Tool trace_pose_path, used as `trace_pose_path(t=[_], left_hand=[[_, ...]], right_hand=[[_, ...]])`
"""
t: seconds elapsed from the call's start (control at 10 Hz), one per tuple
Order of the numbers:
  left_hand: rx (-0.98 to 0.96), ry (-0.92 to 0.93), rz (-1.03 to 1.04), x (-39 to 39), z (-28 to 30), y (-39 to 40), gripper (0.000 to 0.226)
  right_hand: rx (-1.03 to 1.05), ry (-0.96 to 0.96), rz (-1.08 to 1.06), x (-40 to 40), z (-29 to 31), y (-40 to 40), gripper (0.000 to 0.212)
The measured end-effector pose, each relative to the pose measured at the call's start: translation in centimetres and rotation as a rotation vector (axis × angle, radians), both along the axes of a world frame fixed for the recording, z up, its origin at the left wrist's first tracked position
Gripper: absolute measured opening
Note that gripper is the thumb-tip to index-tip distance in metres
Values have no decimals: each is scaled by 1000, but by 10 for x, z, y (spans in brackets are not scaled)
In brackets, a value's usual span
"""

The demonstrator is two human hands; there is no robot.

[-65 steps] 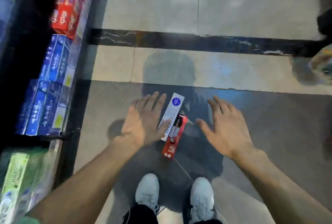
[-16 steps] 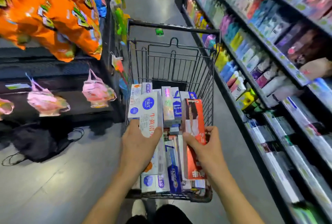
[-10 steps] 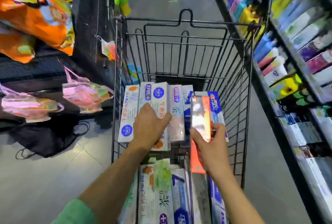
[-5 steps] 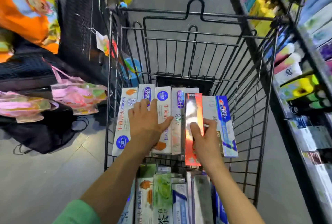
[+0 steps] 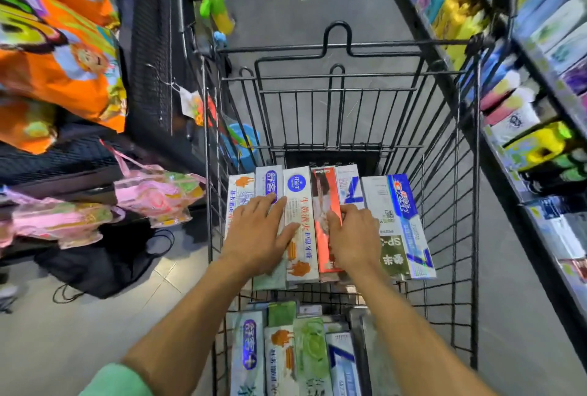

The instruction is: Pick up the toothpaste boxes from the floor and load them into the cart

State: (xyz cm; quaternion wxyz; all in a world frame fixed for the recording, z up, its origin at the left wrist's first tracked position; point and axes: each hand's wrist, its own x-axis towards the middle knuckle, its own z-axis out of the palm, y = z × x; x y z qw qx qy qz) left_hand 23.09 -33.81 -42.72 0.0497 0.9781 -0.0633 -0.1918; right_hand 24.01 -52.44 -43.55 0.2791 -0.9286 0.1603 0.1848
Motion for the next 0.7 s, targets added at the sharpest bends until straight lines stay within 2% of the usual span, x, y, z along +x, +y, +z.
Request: trace_pose_path(t=[0.1, 0.2, 0.4, 0.6, 0.7], left_hand=[[58, -25, -130, 9, 9, 9, 90], [81, -20, -233, 21, 16, 13, 93], [35, -48, -496, 45, 40, 11, 97], [8, -128, -816, 32, 98, 9, 110], [-7, -207, -899, 19, 129, 5, 100]], right_hand=[[-16, -1, 36, -2, 12, -4, 39], [-60, -44, 95, -10, 25, -9, 46], [-245, 0, 69, -42, 70, -15, 68], [-364, -28, -136, -118, 132, 2, 61], [-380, -38, -250, -158, 162, 6, 65]])
